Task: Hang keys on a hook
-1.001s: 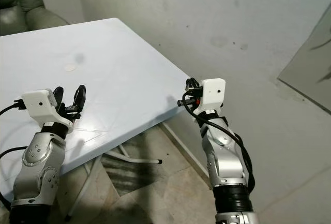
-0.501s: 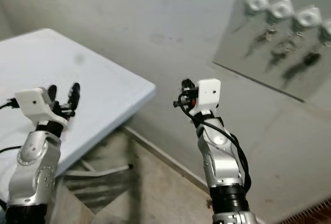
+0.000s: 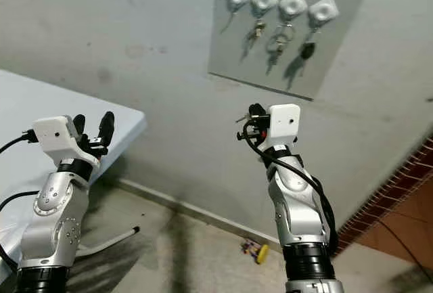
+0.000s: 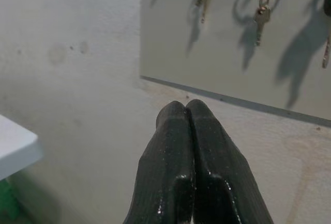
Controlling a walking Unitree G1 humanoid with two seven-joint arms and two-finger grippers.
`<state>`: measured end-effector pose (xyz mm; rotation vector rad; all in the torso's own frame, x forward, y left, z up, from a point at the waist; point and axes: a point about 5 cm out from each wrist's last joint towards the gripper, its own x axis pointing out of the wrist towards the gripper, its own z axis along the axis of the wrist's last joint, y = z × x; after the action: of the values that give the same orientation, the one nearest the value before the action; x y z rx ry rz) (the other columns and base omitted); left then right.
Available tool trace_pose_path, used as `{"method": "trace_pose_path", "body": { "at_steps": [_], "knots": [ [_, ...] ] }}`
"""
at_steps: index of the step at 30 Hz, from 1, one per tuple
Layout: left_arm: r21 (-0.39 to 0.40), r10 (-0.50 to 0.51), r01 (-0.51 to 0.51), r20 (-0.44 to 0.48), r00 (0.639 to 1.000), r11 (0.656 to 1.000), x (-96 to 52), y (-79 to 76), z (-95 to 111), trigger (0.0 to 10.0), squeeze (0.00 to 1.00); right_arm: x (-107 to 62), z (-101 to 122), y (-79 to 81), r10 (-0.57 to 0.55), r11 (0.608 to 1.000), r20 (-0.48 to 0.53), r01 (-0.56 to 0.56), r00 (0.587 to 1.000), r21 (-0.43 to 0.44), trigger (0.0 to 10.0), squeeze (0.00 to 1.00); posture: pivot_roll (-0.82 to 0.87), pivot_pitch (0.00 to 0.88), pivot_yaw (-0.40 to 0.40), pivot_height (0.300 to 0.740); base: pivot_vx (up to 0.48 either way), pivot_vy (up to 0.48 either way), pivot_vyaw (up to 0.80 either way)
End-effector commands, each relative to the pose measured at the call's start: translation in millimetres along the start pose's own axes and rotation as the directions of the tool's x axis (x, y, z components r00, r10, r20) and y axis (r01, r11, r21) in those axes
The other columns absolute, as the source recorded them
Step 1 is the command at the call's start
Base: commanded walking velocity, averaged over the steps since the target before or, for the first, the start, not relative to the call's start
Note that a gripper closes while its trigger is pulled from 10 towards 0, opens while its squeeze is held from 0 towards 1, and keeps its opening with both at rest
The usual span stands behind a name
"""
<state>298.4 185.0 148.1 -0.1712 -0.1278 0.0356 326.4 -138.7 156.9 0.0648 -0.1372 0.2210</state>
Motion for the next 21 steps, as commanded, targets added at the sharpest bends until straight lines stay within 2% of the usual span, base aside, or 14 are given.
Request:
{"method": "trace_pose_path", "body": {
  "at_steps": [1, 21],
  "knots": [
    [0.011, 0.002, -0.002, -0.004, 1.000, 1.000, -1.1, 0.5, 1.4, 10.0, 0.00, 1.4, 4.4, 2.7, 0.019, 1.000, 0.013, -0.019, 1.000, -0.003, 10.0, 0.00, -0.08, 0.000, -0.042, 0.740, 0.000, 0.000, 0.00],
    [-0.005, -0.042, 0.042, -0.039, 0.998, 0.999, -2.9, -4.1, -0.5, 10.0, 0.00, -2.0, 3.8, 5.3, 0.041, 0.999, 0.010, -0.041, 0.999, -0.010, 10.0, 0.00, -0.09, 0.000, -0.040, 0.740, 0.000, 0.000, 0.00]
  ]
}}
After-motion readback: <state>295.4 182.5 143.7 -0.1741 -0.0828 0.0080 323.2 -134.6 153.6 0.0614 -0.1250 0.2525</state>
